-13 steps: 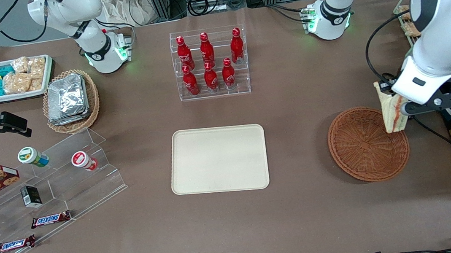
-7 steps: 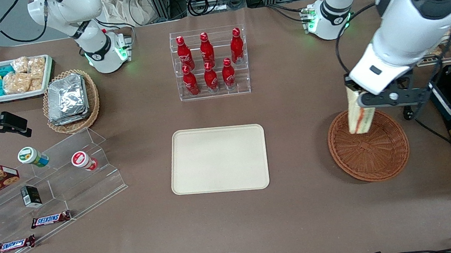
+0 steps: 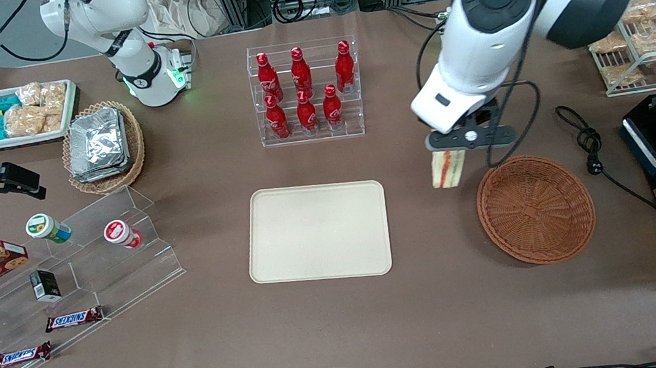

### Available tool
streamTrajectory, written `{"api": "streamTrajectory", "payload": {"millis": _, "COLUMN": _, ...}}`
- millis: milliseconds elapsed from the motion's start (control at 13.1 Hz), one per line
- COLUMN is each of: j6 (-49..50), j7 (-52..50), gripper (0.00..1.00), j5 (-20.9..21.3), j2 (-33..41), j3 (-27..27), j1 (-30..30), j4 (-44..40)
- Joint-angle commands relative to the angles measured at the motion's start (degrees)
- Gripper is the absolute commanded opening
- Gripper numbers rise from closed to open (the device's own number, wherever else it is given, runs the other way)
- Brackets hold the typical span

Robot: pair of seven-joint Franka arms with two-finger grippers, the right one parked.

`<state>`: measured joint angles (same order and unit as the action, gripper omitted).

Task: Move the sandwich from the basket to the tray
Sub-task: 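Lift the sandwich with the left gripper and carry it over the cream tray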

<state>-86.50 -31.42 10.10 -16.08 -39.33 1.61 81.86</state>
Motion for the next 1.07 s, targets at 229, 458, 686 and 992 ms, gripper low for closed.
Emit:
{"api": "streamTrajectory", "payload": {"millis": 229, "j6": -6.83, "j7": -9.60, "gripper": 0.05, "j5": 9.39, "j2": -13.61, "j3": -5.06, "j1": -4.22, "j4": -3.81}}
{"api": "streamTrajectory", "payload": {"millis": 458, "j6": -12.36, "j7": -17.33, "gripper": 0.07, "j5": 18.08, "j2": -21.07, "j3": -4.88, "j1": -8.45, "j4": -4.26}}
{"api": "streamTrajectory", "payload": {"millis": 686, "j6": -19.04, "j7": -21.56, "gripper": 0.07, "j5": 24.42, "j2": -27.23, "j3": -4.79, "j1": -9.26, "j4": -4.17}}
{"api": "streamTrajectory", "payload": {"millis": 992, "j6": -21.60, "j7": -23.85, "gripper": 0.08, "j5": 31.11, "j2": -33.56, "j3": -1.56, "j1": -13.55, "j4": -5.30}}
